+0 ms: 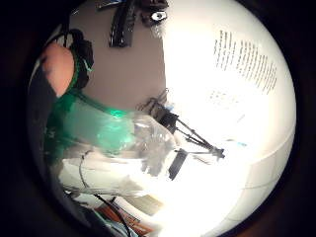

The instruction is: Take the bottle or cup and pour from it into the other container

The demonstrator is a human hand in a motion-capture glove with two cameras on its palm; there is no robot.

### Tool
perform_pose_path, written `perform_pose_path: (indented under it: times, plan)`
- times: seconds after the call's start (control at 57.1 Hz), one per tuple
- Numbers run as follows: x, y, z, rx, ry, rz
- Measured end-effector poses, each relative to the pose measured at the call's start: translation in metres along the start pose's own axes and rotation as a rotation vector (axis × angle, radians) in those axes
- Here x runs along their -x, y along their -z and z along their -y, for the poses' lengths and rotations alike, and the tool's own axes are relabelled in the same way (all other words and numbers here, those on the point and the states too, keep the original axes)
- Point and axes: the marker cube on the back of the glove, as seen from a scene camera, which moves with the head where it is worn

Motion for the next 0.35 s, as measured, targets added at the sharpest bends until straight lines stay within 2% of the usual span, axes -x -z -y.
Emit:
perform_pose_path:
  times: [0.351]
  plan:
    - [0.014,0.005,0.004,0.058,0.006,-0.07]
